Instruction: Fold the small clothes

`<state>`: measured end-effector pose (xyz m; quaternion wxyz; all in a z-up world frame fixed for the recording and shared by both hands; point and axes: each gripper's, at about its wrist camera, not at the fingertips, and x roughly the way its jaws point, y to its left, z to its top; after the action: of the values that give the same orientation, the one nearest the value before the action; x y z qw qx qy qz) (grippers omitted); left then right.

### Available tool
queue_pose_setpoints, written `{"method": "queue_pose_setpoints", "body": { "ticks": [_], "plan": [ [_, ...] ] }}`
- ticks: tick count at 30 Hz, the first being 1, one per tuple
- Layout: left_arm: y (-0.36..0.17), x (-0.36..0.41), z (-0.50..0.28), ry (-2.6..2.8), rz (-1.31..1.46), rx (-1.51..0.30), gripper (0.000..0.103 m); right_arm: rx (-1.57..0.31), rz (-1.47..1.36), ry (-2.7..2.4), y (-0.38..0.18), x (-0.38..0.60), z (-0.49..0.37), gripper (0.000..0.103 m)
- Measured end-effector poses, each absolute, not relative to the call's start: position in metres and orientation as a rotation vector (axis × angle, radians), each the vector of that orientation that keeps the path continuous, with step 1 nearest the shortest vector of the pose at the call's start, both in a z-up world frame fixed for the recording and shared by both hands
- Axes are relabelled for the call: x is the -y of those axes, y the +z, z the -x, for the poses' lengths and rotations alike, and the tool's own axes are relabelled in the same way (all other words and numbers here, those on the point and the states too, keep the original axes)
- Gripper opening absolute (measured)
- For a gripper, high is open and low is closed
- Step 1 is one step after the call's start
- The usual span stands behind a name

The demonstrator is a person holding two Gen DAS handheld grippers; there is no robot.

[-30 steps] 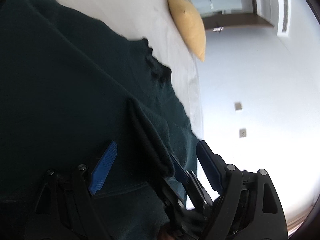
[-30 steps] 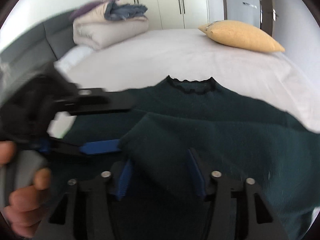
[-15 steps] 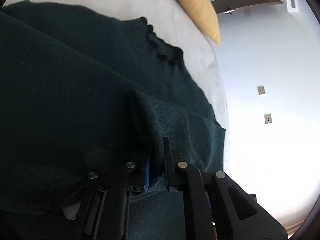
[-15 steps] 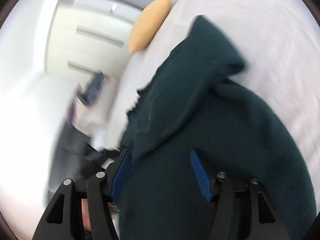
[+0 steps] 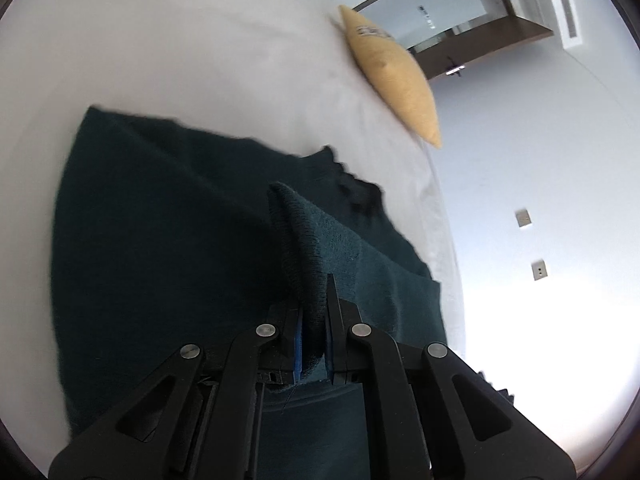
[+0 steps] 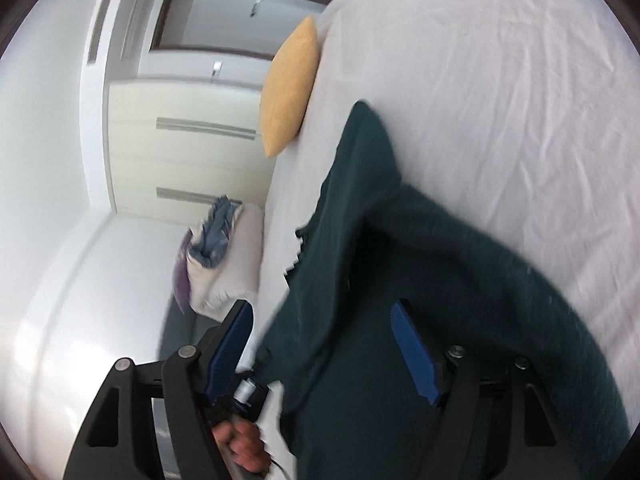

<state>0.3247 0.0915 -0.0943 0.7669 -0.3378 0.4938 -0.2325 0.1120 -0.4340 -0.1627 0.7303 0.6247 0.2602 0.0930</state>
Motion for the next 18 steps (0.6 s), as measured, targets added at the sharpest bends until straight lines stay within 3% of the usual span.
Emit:
{"method": "queue_pose_setpoints", "body": {
  "ticks": [6,11,18],
  "plan": [
    [-0.114,-0.105,-0.326,-0.490,0.739,-1.089,0.006,-0.546,-1.473,0.207,-0.160,0.443,-0.127,0.079],
    [-0.116,-0.105,-0.327,-0.496,0.713,-1.083,0.006,-0.637,-1.448,0.192,-0.158,0.428,-0.157,0.080],
    [-0.123,-0.108,-0.328,-0.486,0.716,-1.101,0.006,-0.617,-1.444,0.133,-0.165,0.442,-0.160,0.078]
  ]
}}
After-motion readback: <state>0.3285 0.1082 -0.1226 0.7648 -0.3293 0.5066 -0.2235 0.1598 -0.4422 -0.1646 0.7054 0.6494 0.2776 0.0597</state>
